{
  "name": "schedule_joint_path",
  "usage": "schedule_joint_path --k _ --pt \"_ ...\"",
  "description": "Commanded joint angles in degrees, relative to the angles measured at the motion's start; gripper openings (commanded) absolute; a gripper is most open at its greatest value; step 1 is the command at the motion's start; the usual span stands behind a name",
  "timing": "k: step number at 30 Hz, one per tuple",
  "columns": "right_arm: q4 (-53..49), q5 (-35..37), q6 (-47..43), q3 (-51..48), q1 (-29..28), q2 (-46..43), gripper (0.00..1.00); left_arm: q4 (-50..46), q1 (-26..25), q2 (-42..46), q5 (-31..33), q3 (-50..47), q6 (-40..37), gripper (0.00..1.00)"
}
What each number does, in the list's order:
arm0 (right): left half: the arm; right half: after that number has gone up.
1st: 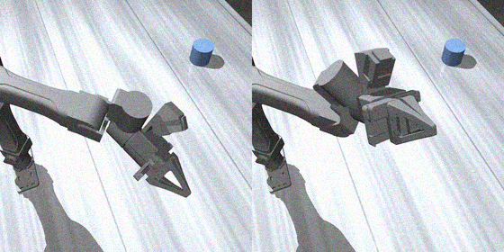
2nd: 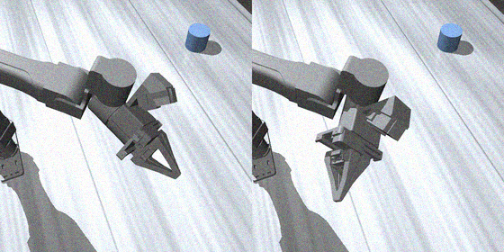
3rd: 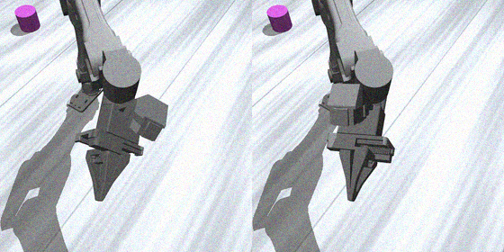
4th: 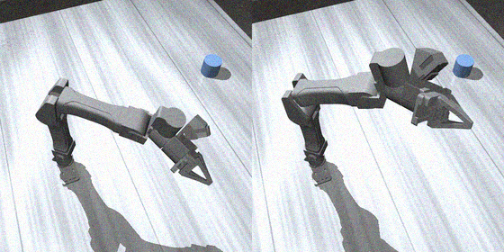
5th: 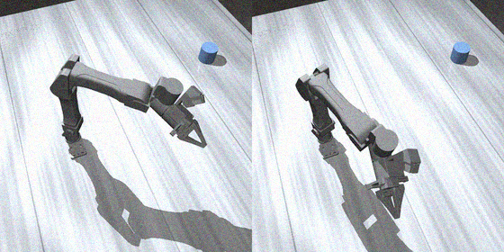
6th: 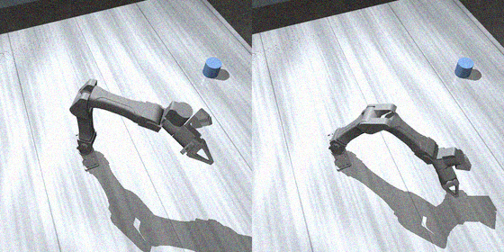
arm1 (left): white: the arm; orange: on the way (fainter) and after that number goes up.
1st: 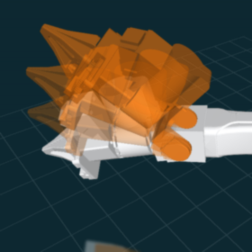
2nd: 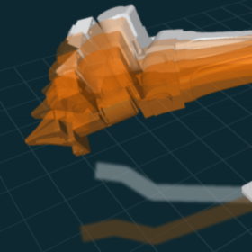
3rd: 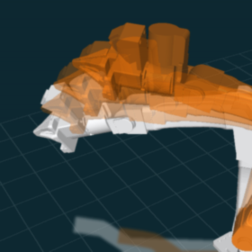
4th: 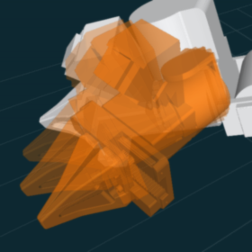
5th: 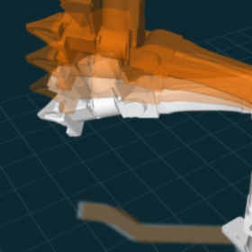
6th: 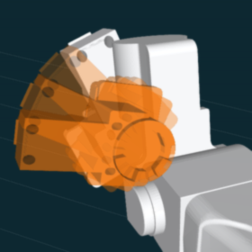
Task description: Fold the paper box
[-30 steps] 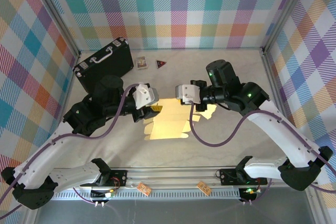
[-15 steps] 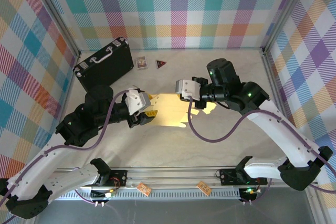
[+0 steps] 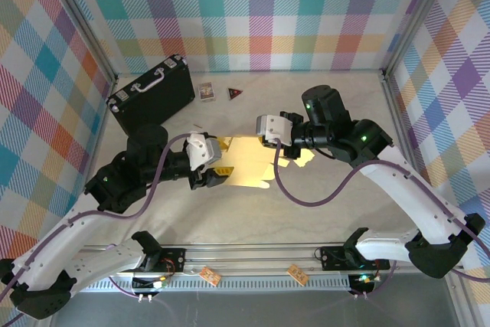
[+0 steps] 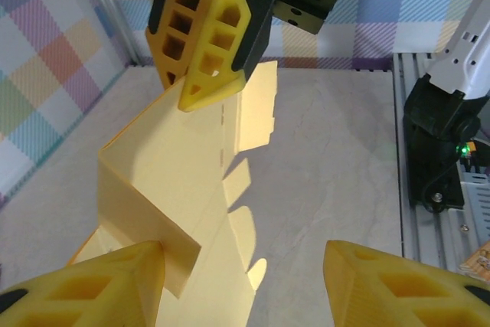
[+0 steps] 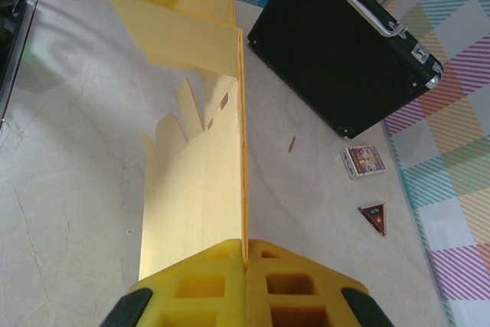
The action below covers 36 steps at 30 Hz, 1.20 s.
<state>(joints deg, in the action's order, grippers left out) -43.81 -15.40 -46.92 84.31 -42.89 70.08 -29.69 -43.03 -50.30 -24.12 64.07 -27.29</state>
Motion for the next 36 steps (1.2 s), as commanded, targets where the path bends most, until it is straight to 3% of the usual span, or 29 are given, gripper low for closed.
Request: schedule_joint_path --k 1,36 --pt "1.2 -3.0 1.2 0.6 -0.4 0.1 0.00 0.2 0.1 -1.9 -2.6 2.2 -0.5 0.57" --pt "-1.0 -9.3 0.8 -0.1 -3.4 1.3 0.00 9.8 0.1 -5.8 0.7 0.7 2.9 0.68"
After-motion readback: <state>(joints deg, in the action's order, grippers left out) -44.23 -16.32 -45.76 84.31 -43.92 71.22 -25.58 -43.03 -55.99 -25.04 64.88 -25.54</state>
